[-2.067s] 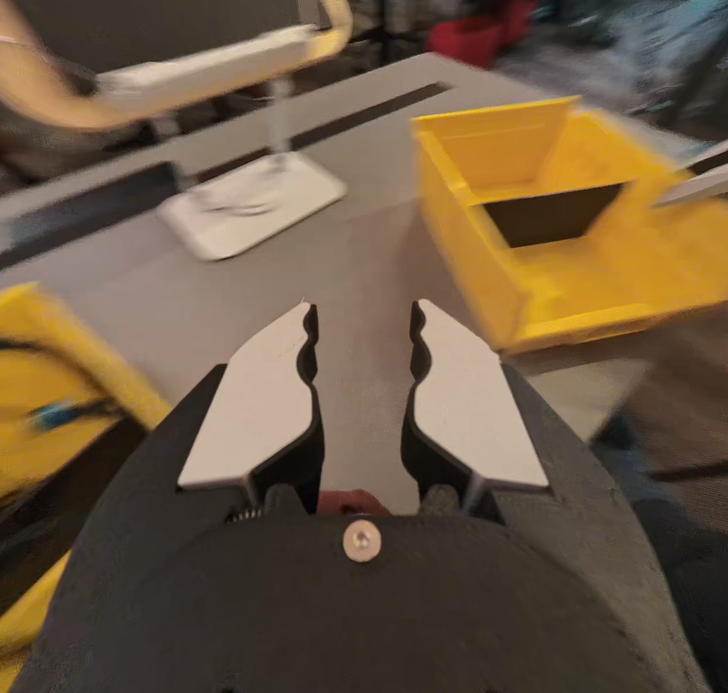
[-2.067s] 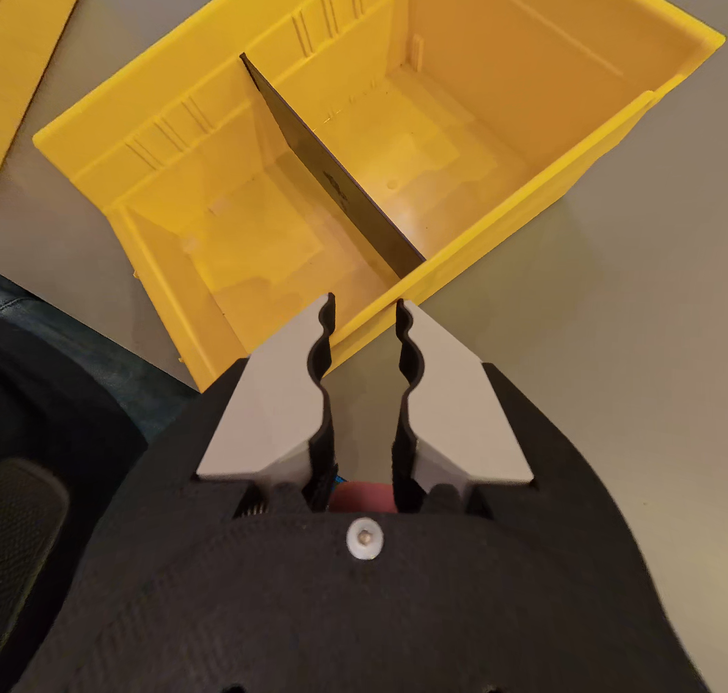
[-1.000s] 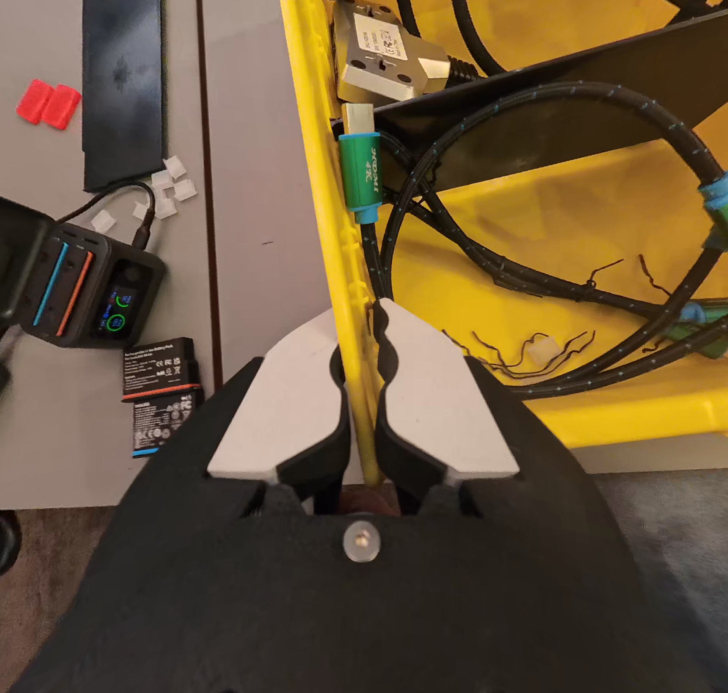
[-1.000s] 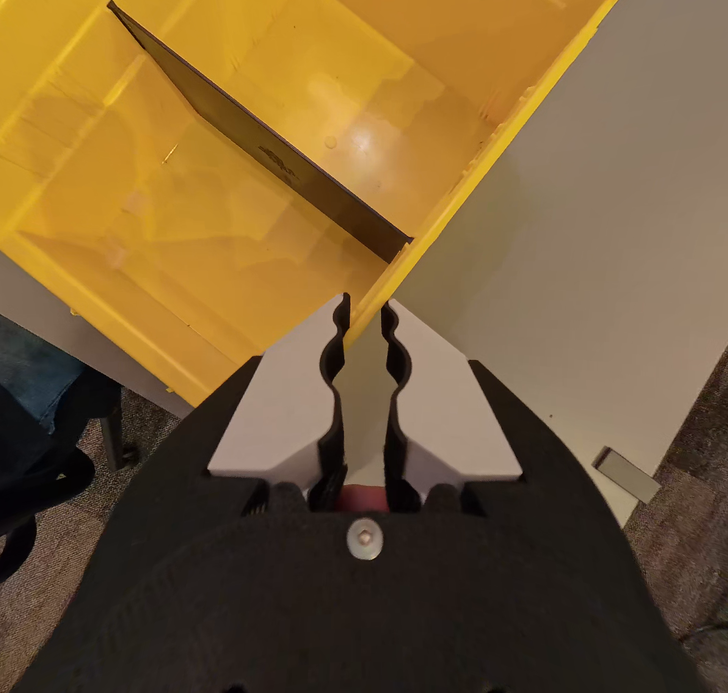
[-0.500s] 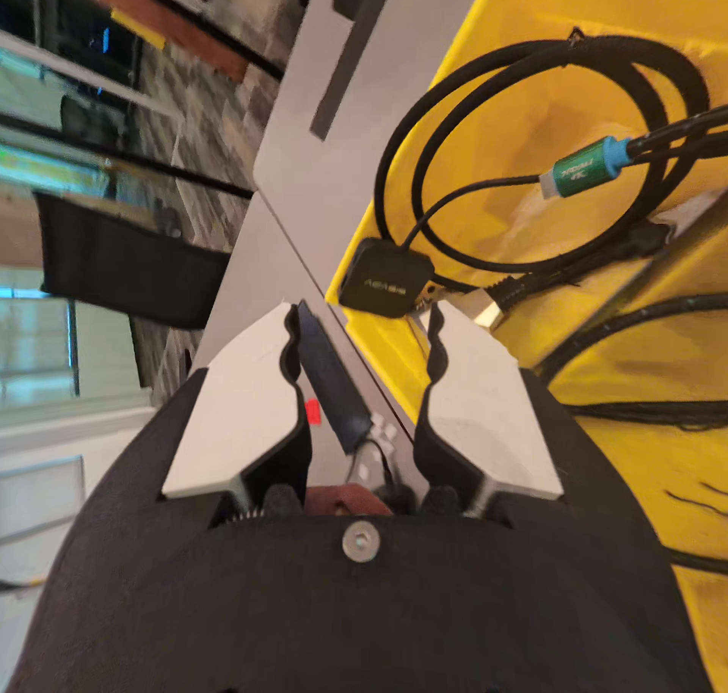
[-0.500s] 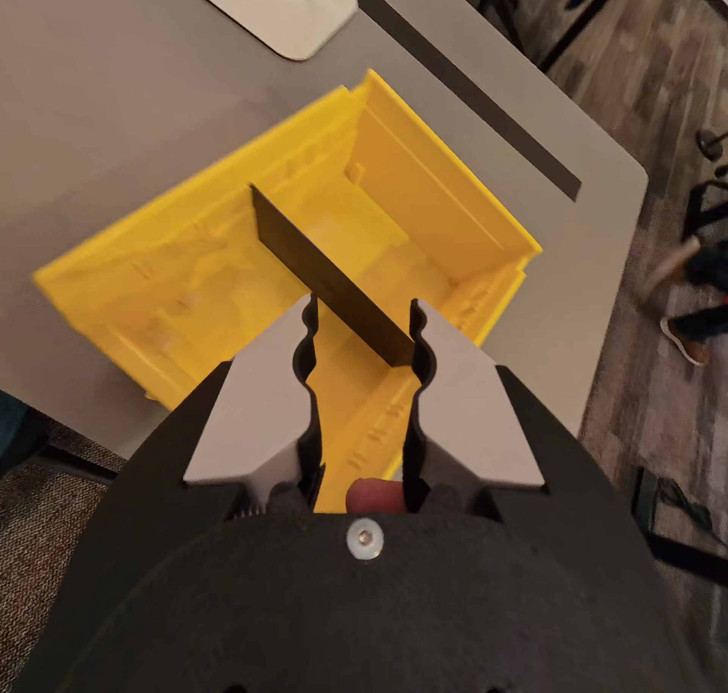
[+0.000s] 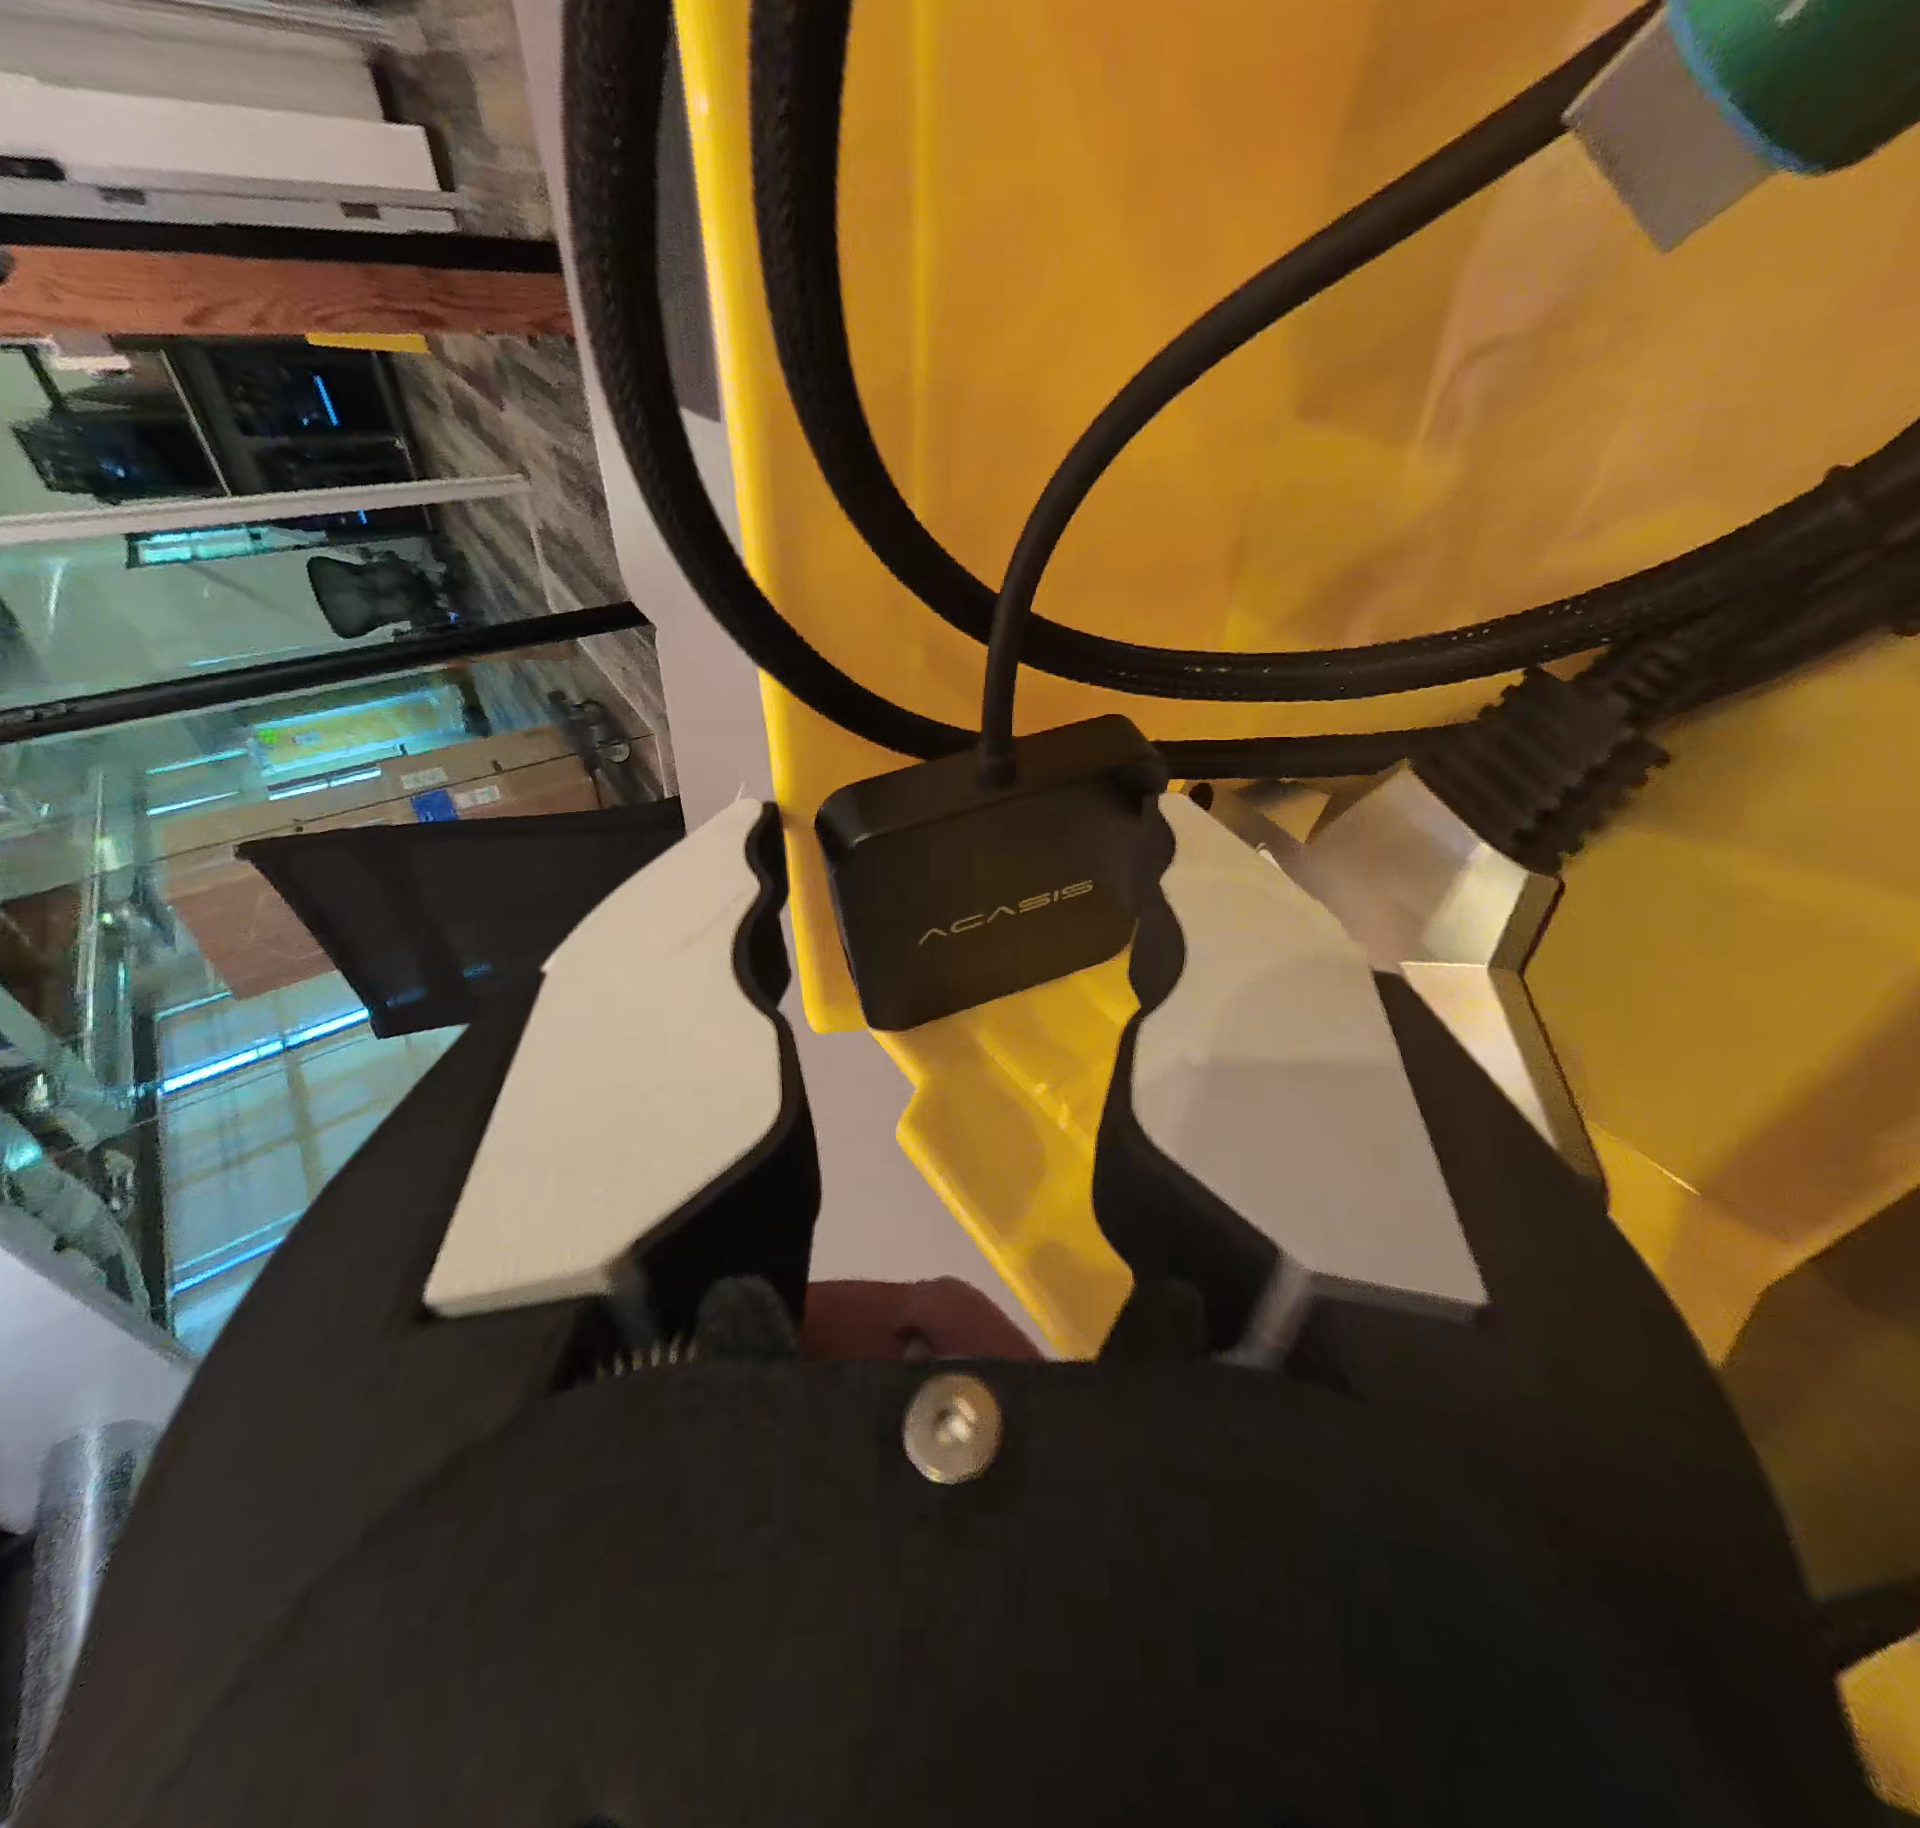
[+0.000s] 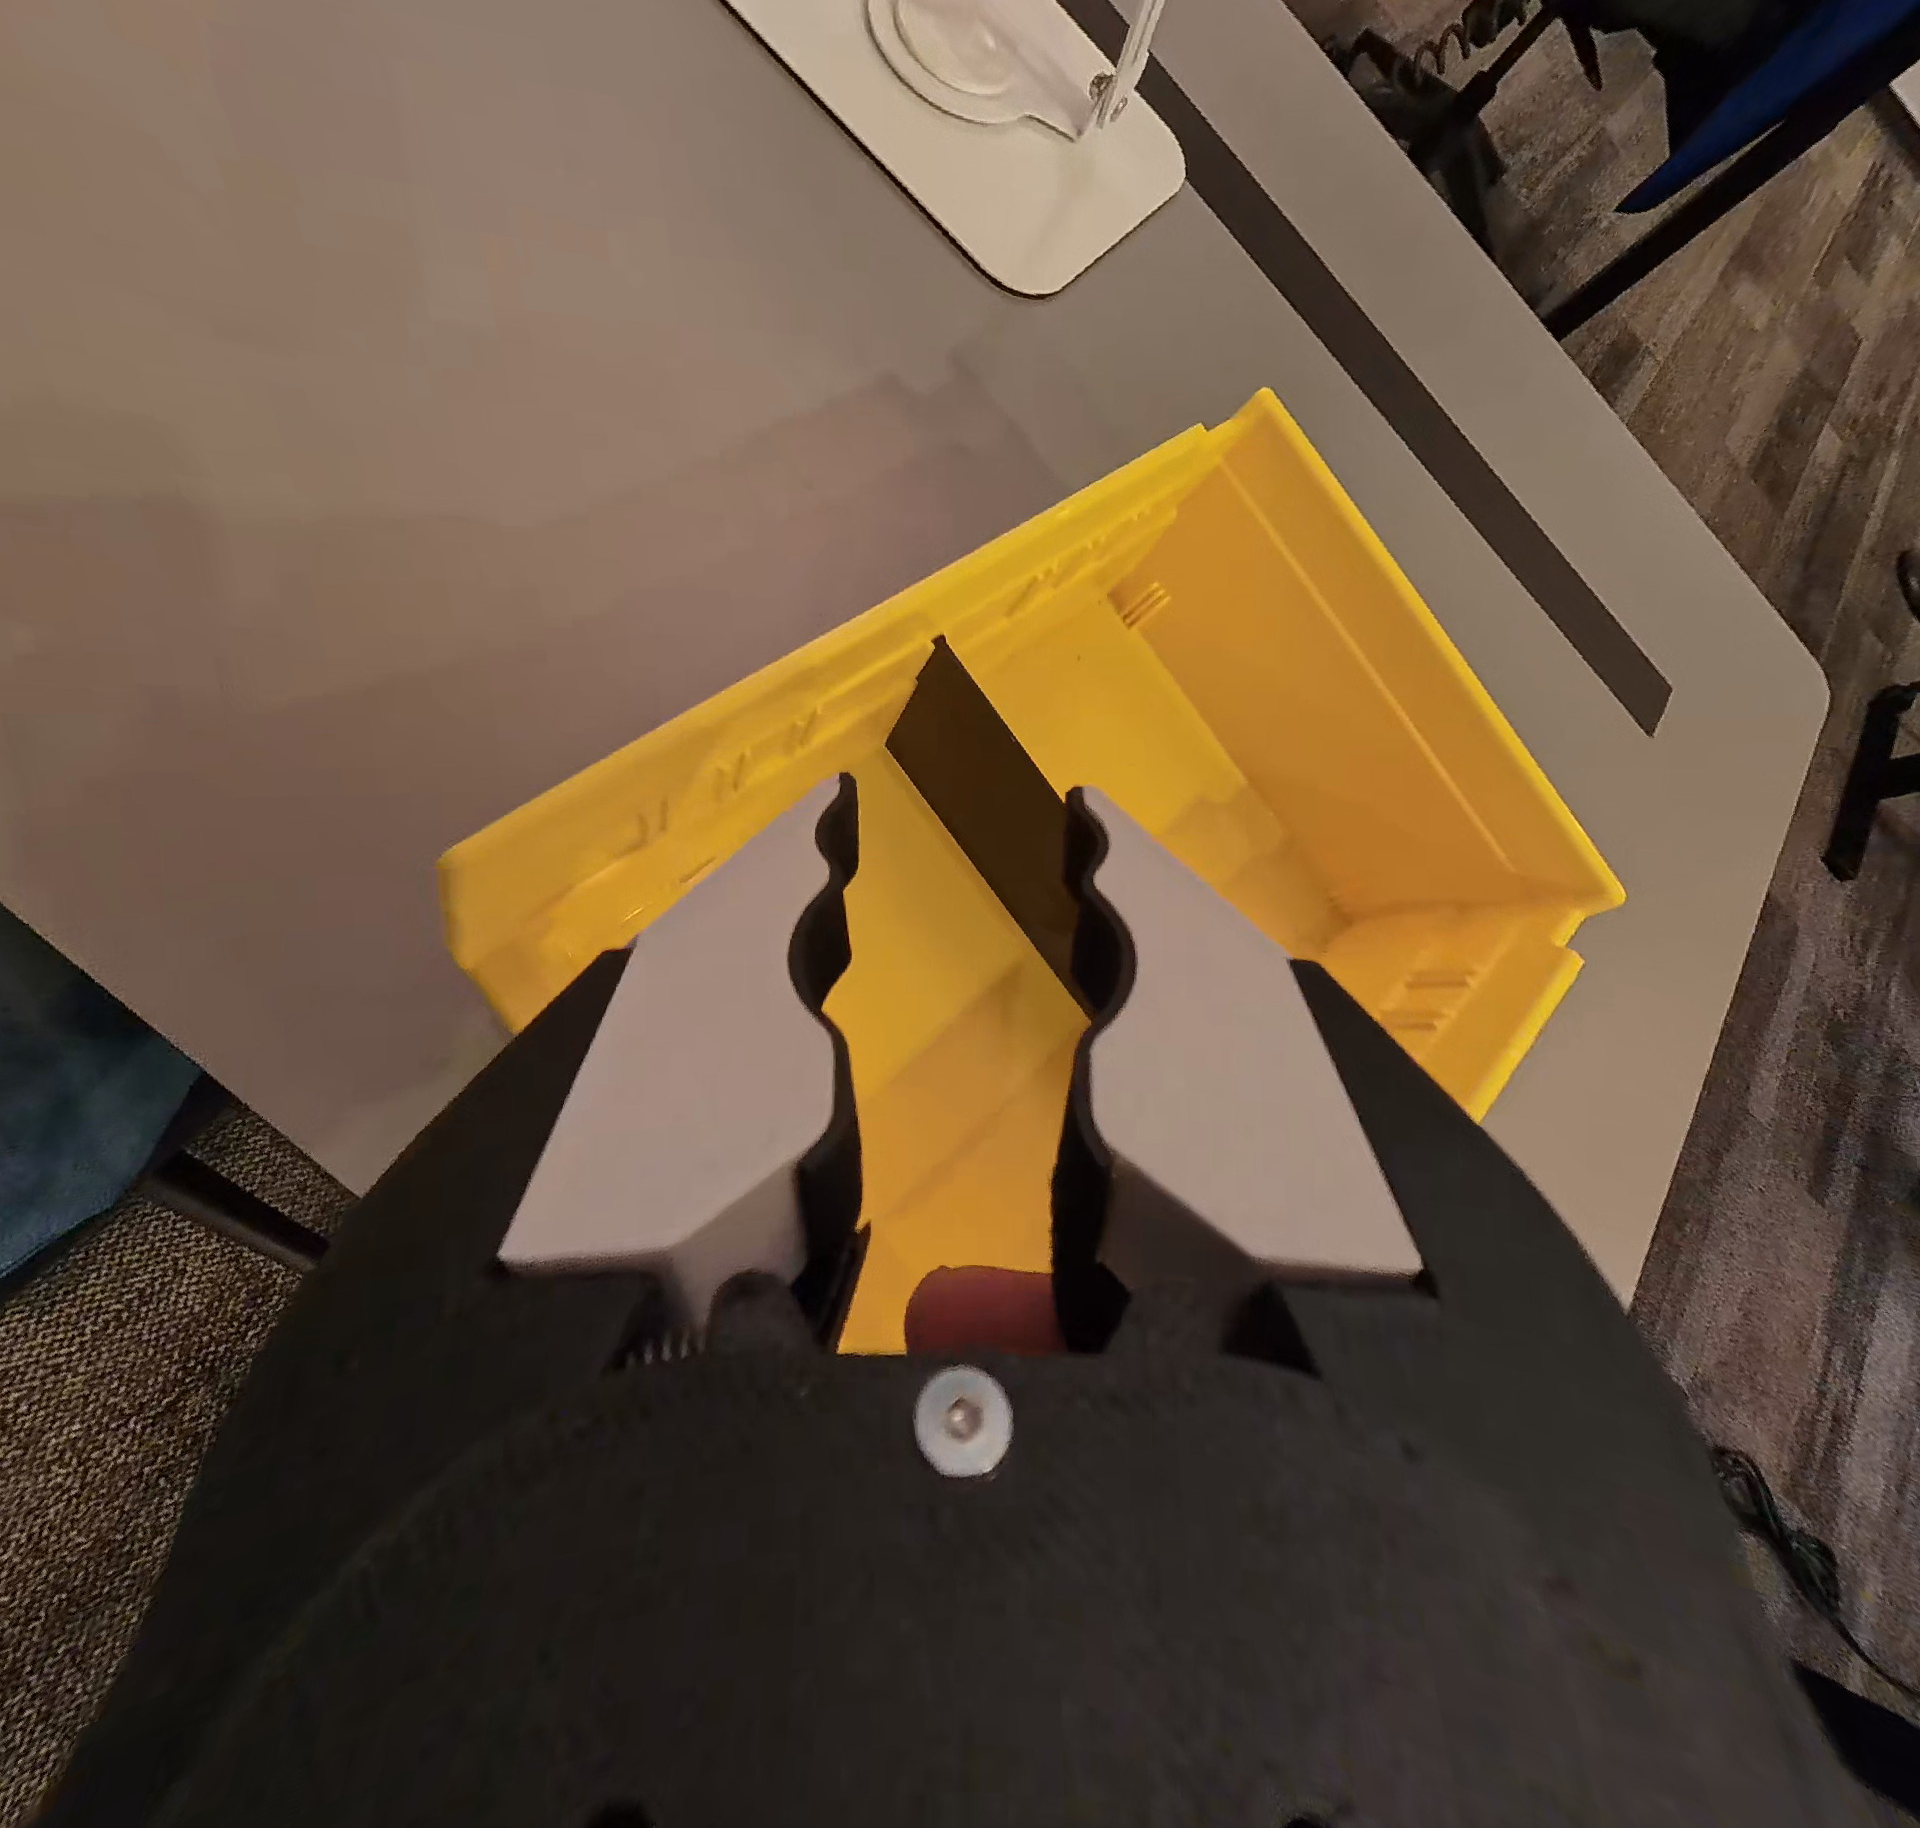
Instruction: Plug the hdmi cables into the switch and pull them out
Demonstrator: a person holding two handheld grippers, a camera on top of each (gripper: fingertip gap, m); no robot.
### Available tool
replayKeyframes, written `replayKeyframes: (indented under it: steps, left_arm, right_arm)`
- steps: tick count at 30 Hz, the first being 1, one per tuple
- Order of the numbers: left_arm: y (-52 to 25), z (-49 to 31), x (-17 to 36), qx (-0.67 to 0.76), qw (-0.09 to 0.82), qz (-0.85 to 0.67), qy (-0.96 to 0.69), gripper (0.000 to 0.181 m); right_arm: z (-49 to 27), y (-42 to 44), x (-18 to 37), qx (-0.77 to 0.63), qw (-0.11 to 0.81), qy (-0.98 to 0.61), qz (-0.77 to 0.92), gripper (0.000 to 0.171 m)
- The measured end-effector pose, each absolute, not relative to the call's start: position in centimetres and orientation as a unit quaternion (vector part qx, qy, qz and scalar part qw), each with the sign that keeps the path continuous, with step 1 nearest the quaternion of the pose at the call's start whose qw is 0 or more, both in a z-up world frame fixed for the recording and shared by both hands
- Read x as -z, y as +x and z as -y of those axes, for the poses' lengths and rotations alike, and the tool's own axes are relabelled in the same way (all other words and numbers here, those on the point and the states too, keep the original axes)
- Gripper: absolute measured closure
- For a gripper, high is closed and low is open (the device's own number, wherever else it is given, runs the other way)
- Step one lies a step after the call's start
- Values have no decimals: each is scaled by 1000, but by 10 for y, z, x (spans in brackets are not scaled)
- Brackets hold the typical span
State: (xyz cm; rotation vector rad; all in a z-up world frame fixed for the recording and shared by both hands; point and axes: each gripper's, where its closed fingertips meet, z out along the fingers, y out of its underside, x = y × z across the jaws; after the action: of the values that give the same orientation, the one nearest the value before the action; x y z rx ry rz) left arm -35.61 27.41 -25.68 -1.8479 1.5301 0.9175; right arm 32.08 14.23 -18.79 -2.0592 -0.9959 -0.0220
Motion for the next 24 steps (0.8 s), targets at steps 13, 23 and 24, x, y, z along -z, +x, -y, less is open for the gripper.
replayKeyframes:
  steps: [13,23,24]
  left_arm:
    - [-350,-245,229,-372,357,-559,-650,165]
    - [-352,-200,149,-415,427,-498,-631,167]
    - [-352,-196,138,-423,435,-488,-627,168]
  right_arm:
    - [-145,288,188,-4,420,-805,419,136]
    - [-141,248,162,-34,447,-773,448,136]
    - [-141,243,161,-37,449,-770,453,136]
